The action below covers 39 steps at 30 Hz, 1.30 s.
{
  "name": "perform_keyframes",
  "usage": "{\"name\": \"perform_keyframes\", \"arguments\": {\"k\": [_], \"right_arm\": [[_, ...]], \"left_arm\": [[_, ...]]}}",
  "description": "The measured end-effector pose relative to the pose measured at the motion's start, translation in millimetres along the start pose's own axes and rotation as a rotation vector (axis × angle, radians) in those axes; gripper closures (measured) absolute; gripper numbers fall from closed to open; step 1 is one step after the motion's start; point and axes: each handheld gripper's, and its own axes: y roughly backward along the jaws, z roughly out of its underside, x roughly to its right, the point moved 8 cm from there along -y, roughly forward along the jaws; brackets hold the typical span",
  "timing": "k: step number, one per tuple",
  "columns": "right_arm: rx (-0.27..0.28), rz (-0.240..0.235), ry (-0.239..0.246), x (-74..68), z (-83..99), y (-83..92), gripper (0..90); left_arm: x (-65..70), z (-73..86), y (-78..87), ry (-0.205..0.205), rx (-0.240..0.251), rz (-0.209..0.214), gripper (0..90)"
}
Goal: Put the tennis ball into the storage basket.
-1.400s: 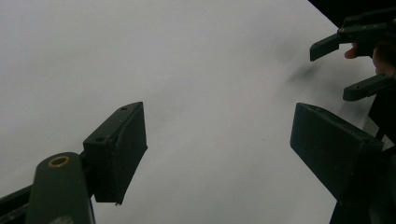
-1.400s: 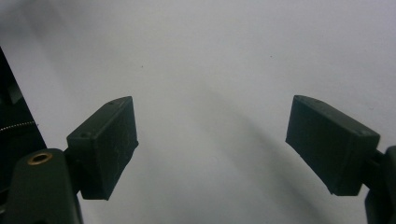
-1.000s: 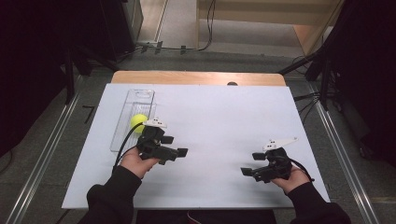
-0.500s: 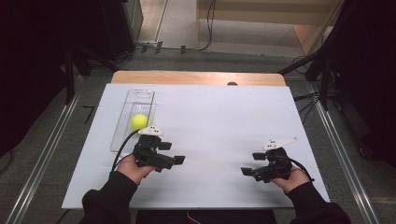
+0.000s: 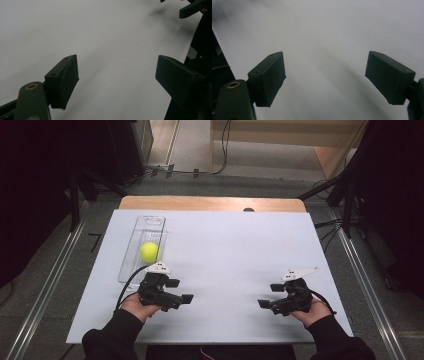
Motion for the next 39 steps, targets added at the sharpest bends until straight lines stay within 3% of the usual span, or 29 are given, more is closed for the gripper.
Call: {"name": "perform_keyframes", "arguments": {"k": [6, 39], "right_arm": [[-0.001, 0.001, -0.003, 0.2, 0.3, 0.2, 14.6], [-0.007, 0.006, -0.003, 0.8, 0.9, -0.3, 14.6]], "left_arm": [[-0.6, 6.9, 2.5, 0.005, -0.004, 0.012, 19.1], [-20.6, 28.4, 19.4, 0.043, -0.009, -0.024, 18.9]]}}
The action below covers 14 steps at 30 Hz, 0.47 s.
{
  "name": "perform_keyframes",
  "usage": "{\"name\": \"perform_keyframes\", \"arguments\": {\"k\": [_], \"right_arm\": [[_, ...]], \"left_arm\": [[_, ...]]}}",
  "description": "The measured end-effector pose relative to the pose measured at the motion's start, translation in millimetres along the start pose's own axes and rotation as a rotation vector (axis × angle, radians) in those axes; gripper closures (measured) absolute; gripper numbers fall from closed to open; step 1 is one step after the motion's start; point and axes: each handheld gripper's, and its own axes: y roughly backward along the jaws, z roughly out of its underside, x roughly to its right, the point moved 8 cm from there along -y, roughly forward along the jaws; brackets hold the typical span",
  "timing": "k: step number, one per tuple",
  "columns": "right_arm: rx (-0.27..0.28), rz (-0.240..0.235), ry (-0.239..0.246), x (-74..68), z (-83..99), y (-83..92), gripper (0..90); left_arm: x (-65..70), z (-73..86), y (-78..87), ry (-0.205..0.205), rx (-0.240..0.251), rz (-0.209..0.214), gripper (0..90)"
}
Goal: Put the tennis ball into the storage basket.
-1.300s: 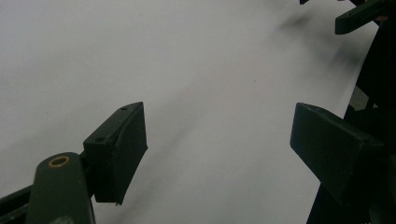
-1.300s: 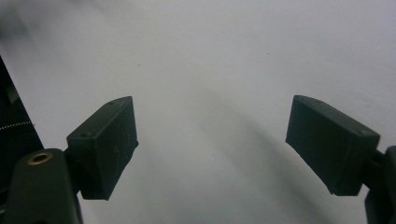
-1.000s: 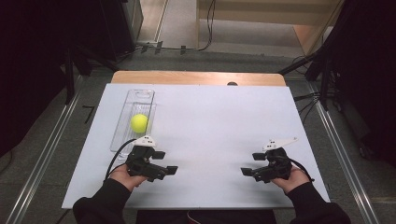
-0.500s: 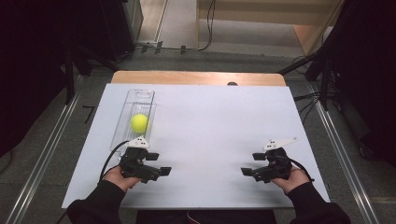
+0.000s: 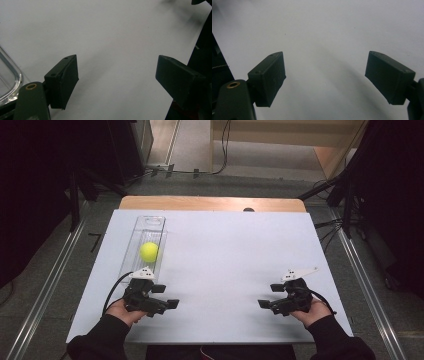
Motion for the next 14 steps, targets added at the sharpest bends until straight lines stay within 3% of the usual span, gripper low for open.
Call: {"name": "perform_keyframes", "arguments": {"k": [14], "right_arm": [[-0.002, 0.000, 0.001, 0.1, 0.3, -0.2, 14.6]], "left_arm": [[-1.0, 1.5, -1.0, -0.007, -0.015, -0.005, 18.9]]}}
